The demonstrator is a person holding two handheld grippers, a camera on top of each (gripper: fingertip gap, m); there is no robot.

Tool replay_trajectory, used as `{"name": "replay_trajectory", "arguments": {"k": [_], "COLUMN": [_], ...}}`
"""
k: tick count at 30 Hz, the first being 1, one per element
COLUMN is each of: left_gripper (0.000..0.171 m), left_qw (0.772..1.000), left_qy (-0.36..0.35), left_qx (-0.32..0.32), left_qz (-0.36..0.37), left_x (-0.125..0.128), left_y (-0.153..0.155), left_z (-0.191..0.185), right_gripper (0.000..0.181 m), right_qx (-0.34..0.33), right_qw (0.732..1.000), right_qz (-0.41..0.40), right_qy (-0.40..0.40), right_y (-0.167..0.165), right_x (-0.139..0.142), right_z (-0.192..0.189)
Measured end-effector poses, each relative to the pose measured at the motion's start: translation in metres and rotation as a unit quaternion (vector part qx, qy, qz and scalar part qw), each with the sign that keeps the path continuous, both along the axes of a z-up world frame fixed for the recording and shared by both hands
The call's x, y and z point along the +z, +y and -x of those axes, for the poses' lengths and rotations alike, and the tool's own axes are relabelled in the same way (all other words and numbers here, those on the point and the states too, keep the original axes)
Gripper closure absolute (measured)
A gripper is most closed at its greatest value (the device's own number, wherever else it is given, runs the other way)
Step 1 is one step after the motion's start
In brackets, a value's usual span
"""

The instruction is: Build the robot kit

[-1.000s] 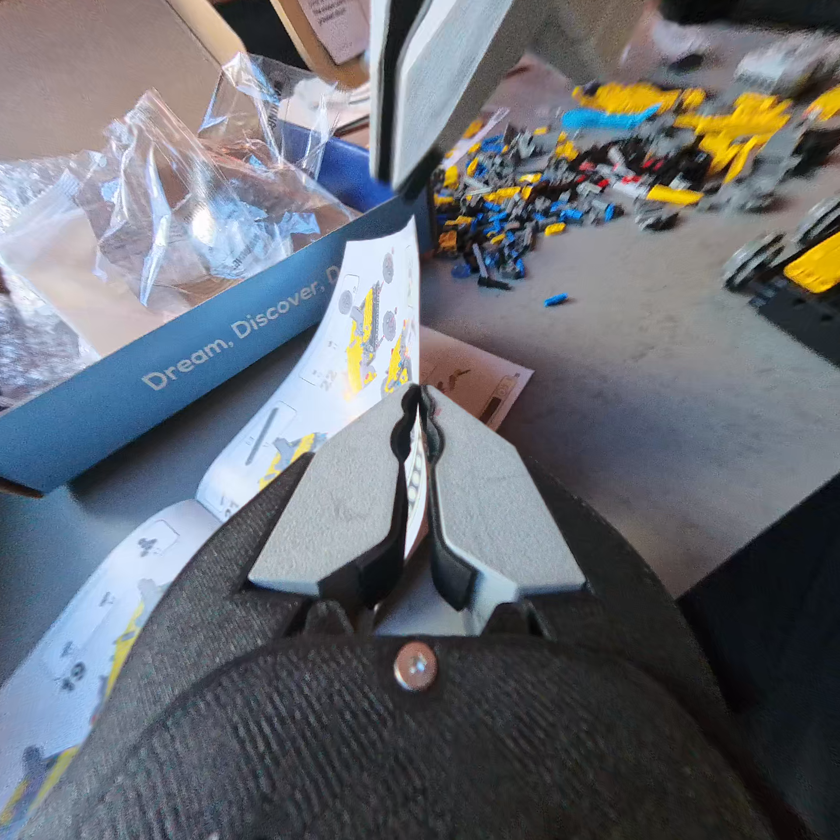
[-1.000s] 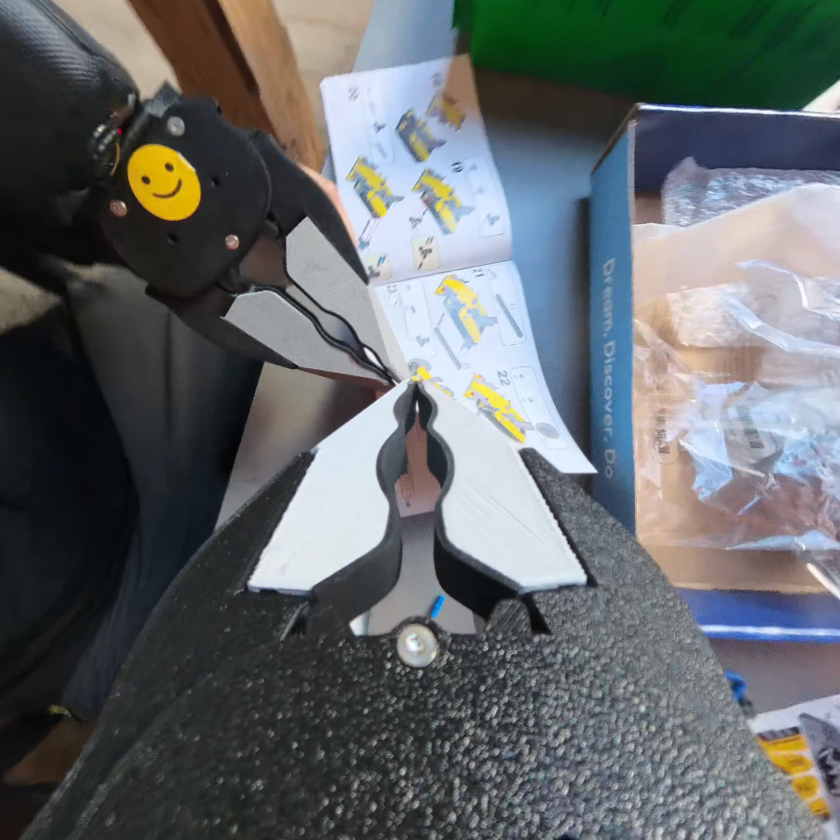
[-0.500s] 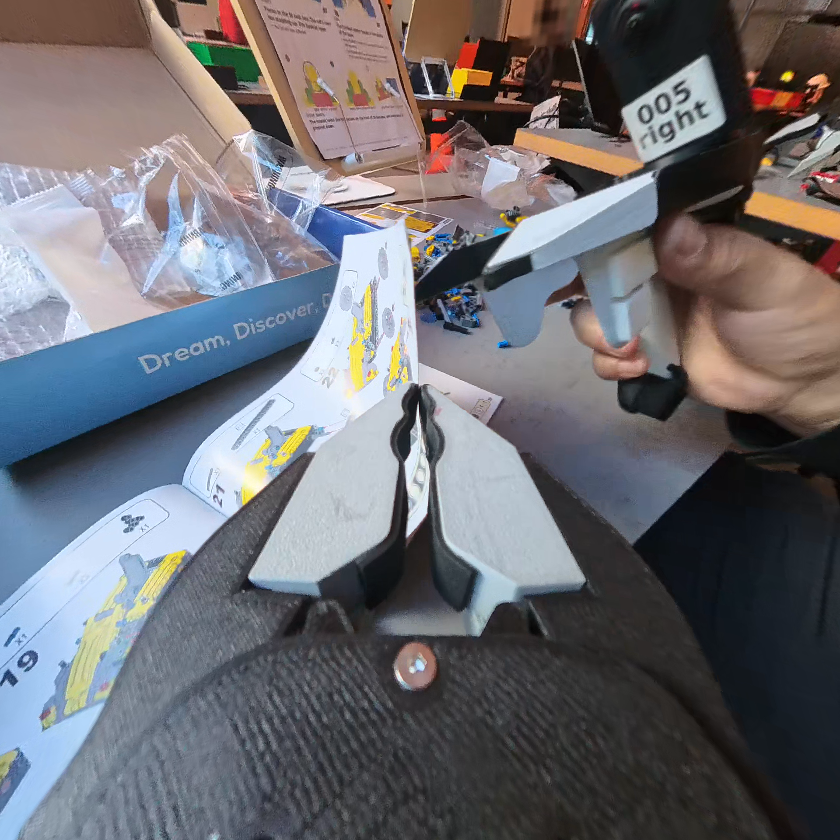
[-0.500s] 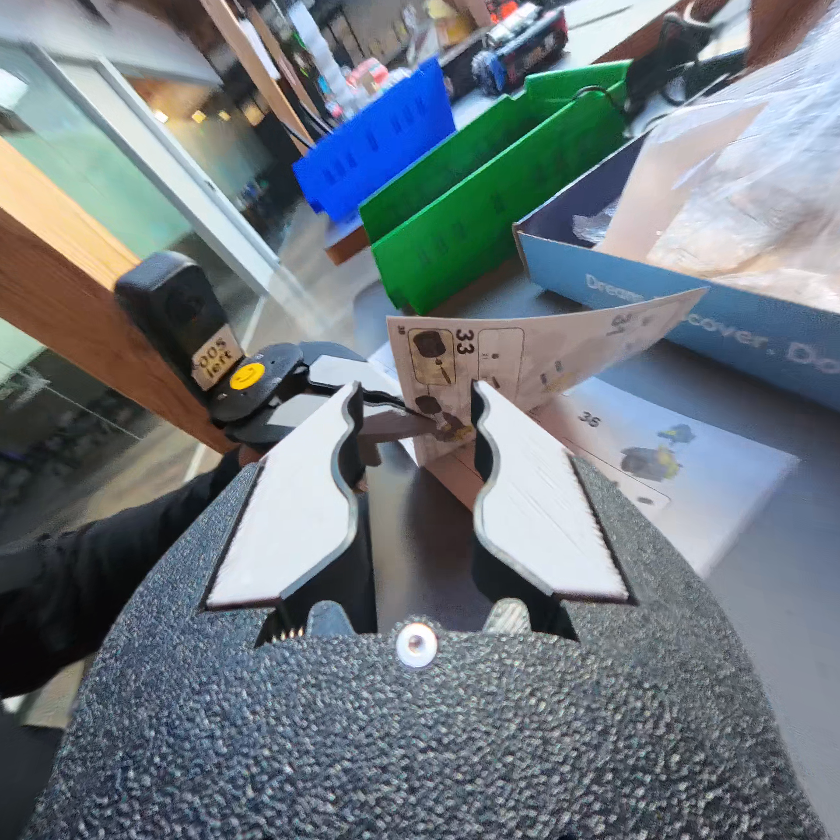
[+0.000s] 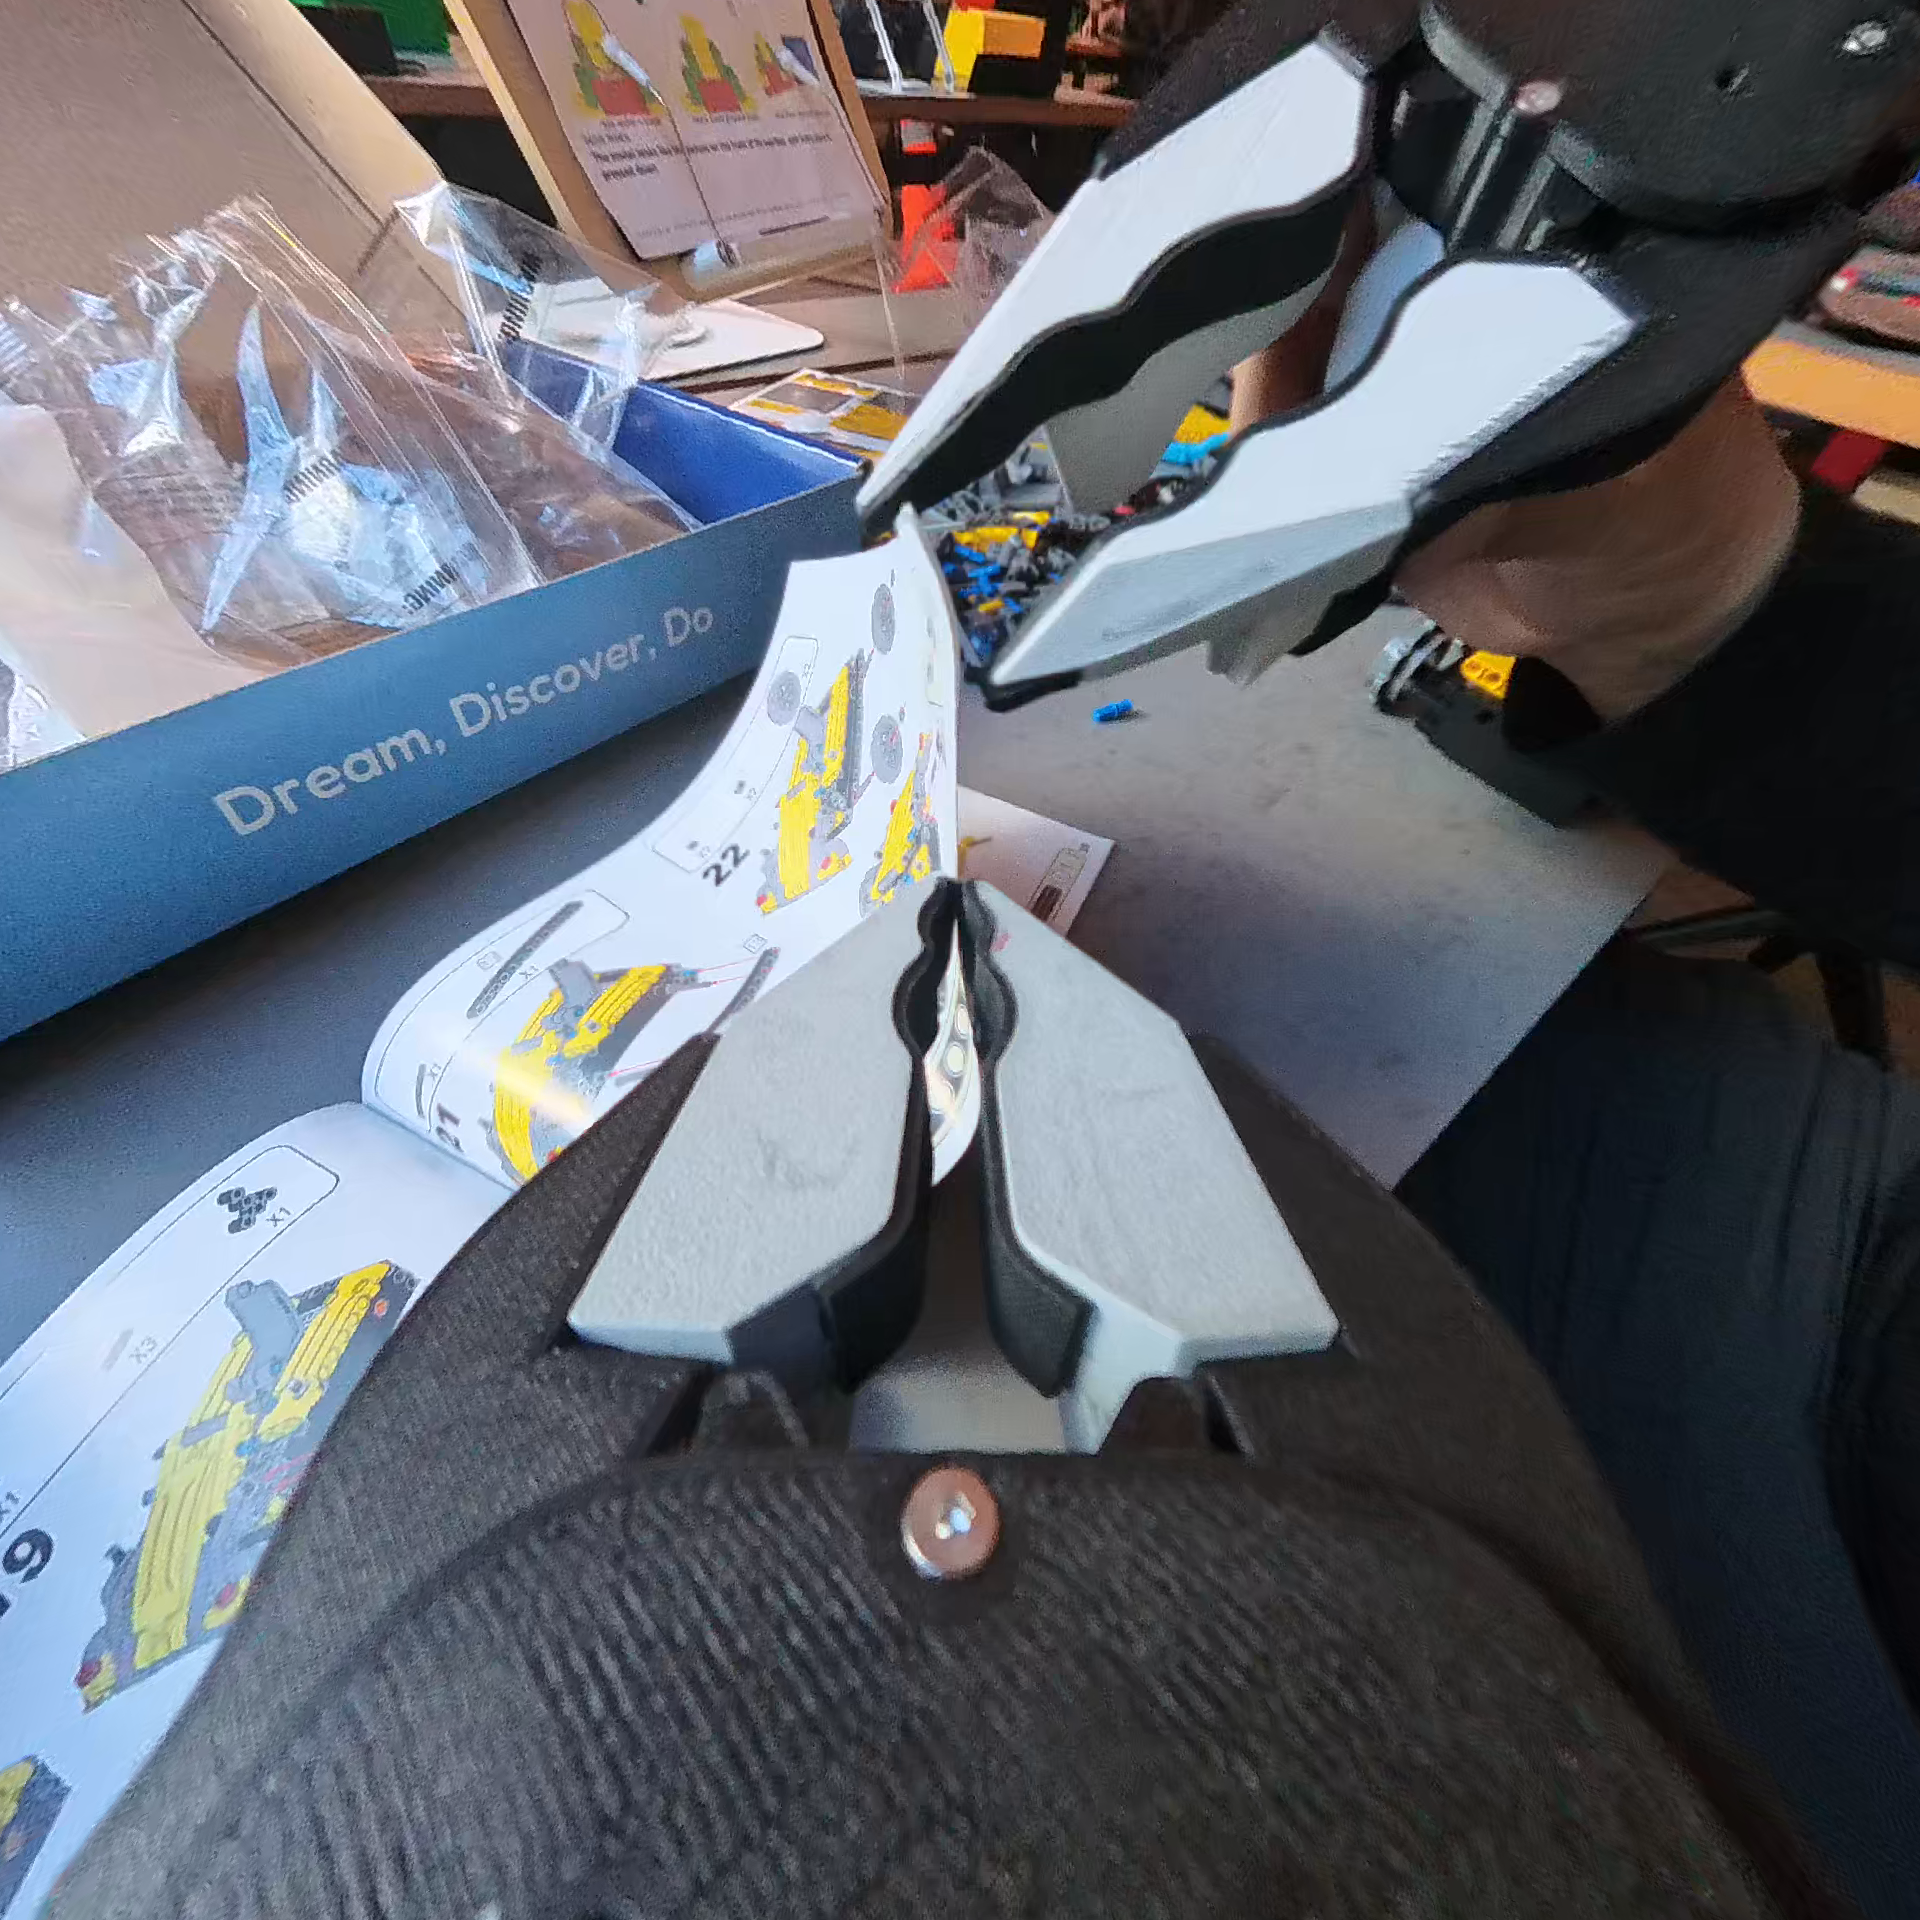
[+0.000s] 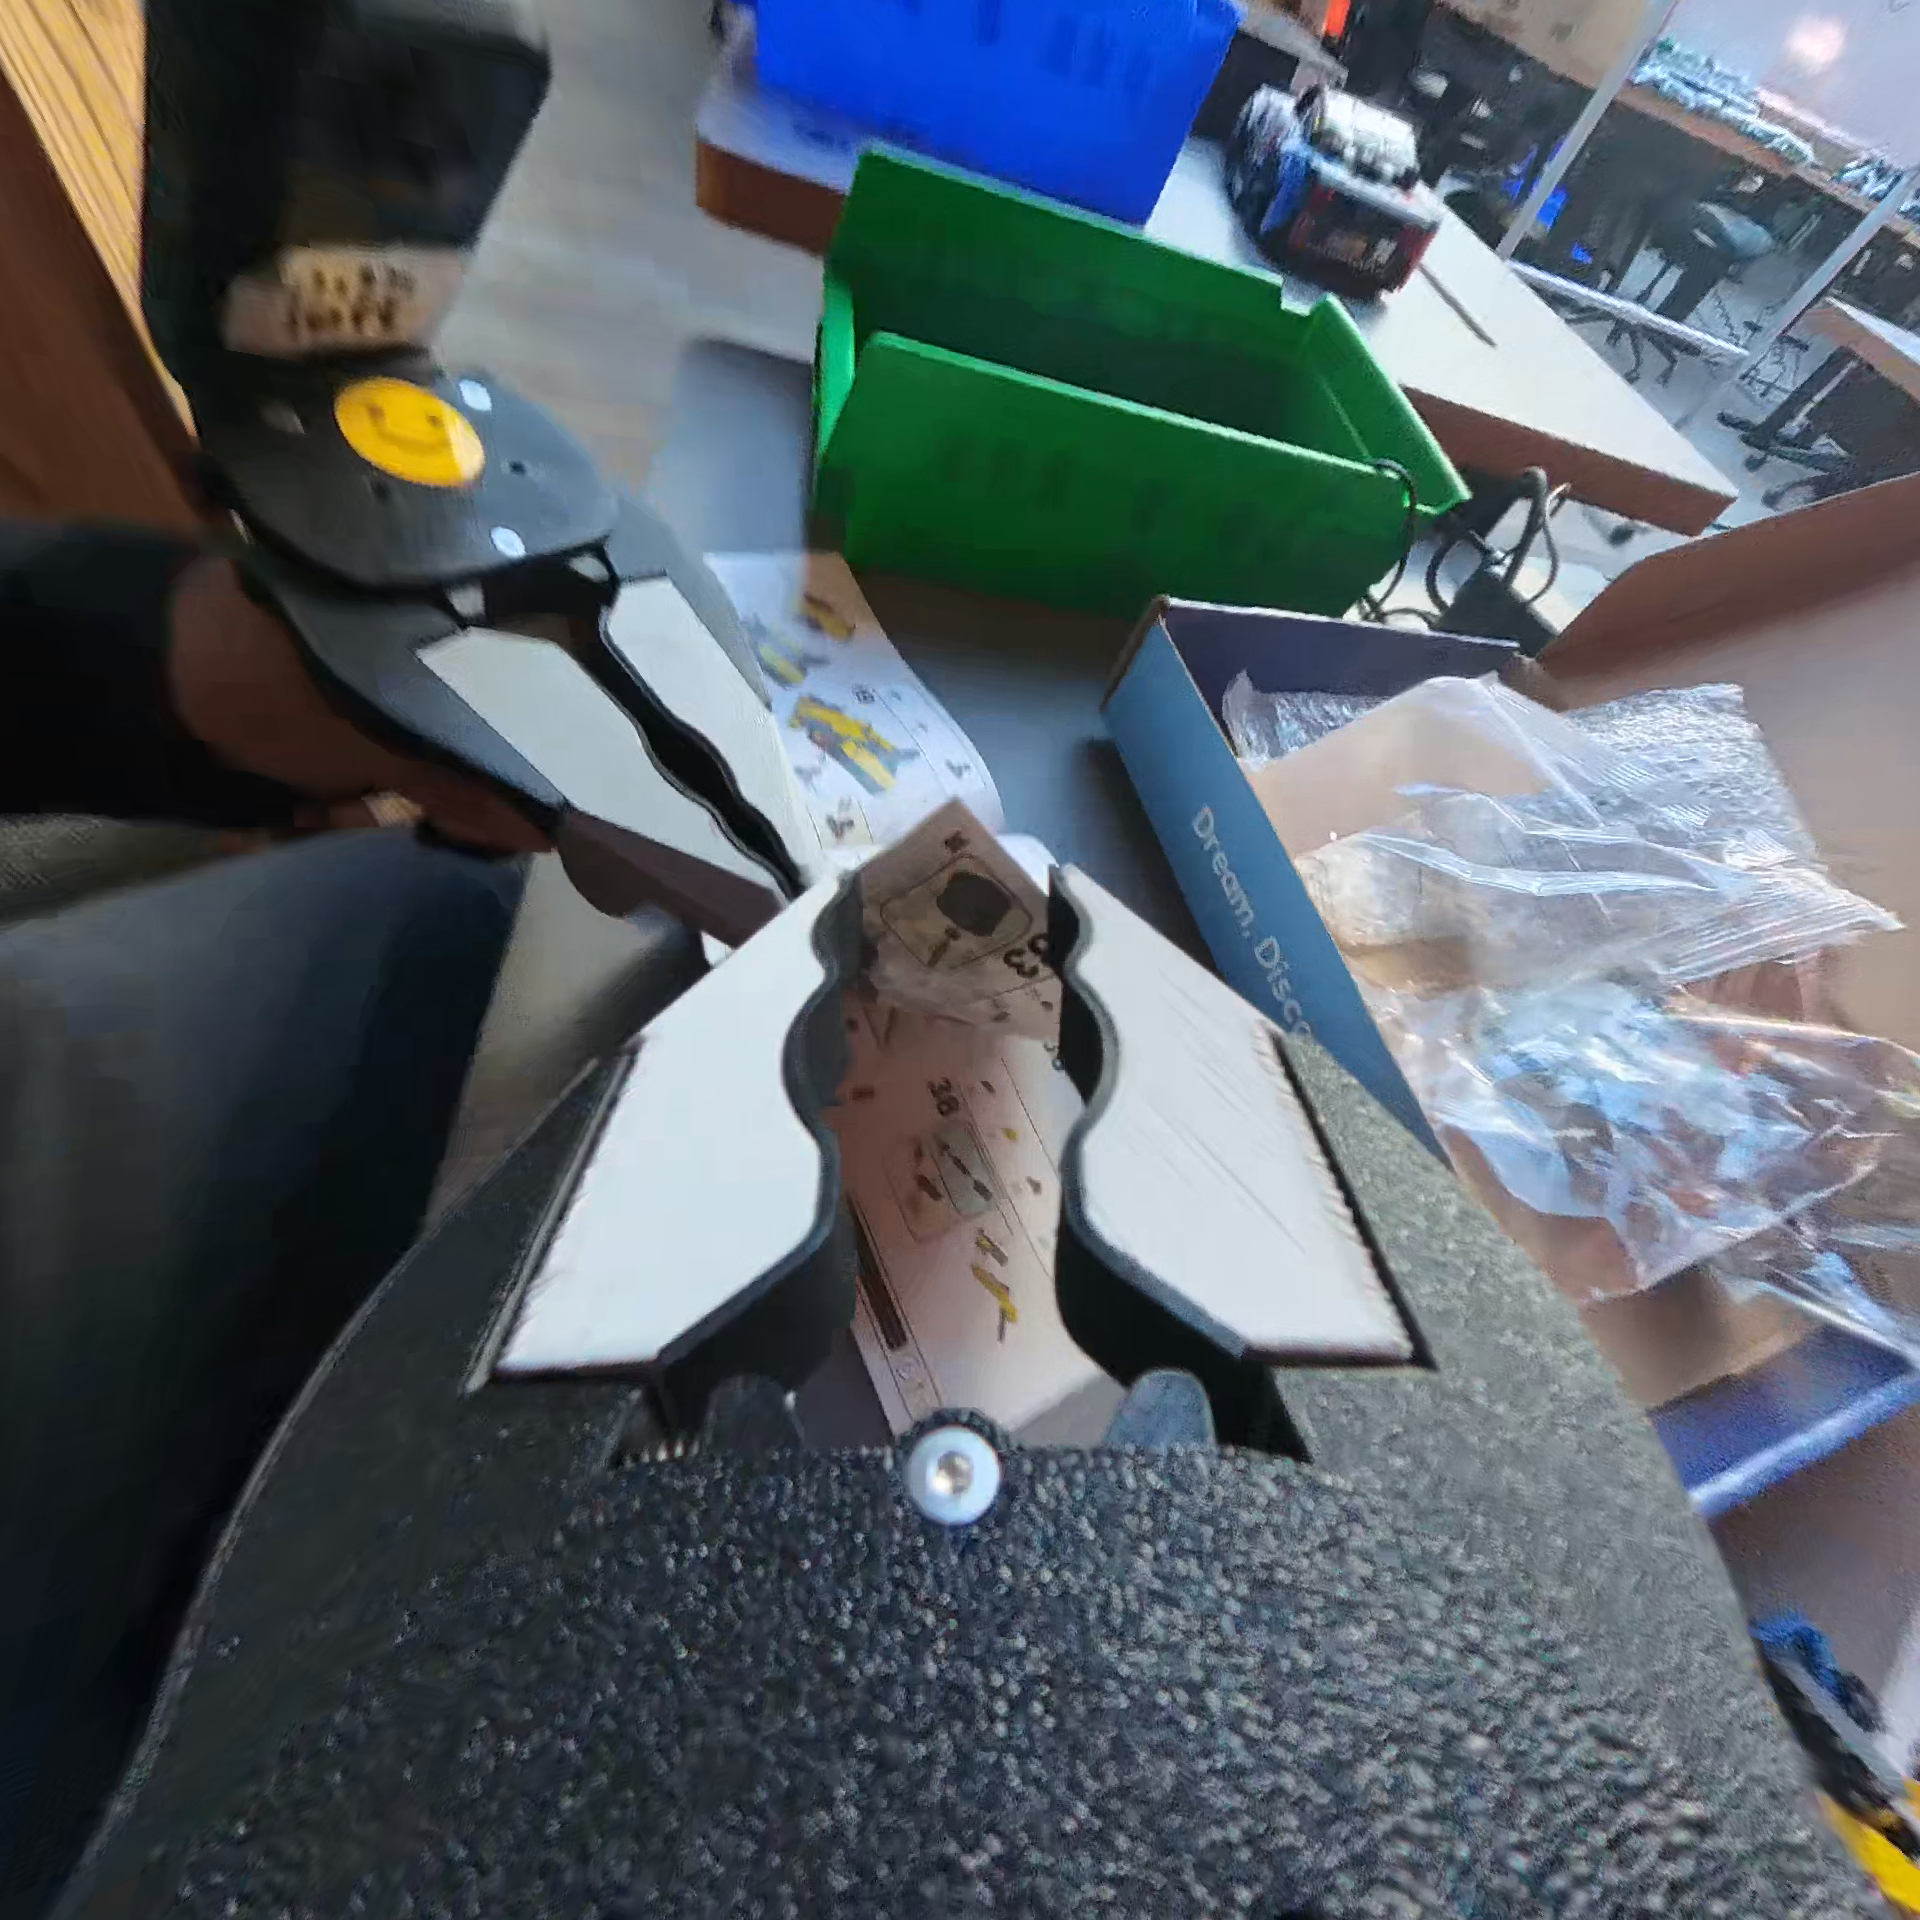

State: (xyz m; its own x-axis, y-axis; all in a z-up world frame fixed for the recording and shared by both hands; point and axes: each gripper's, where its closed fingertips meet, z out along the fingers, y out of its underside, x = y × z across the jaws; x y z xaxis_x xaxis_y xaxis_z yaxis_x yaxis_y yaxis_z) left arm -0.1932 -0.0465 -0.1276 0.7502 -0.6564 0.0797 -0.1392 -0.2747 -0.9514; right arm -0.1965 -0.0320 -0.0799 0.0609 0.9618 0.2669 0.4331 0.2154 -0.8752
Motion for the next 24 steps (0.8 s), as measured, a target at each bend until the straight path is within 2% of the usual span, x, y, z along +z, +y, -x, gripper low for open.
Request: {"name": "replay_trajectory", "arguments": {"k": [5,18,24], "left_gripper": [0.171,0.171,0.171], "left_qw": [1.0,1.0,1.0], "left_qy": [-0.016,-0.015,-0.011], "left_qx": [-0.007,-0.012,-0.012], "left_qz": [0.003,0.004,0.003], "left_x": [0.003,0.004,0.004], "left_y": [-0.002,-0.004,-0.004], "left_z": [0.001,0.0,0.0], "right_gripper": [0.154,0.148,0.148], "right_qx": [-0.034,0.007,0.016], "right_qw": [0.999,0.994,0.995], "right_qz": [-0.013,-0.104,-0.094], "right_qy": [0.001,0.03,0.012], "right_y": [0.01,-0.016,-0.018], "right_x": [-0.007,0.018,0.009], "right_z": [-0.003,-0.005,-0.001]}}
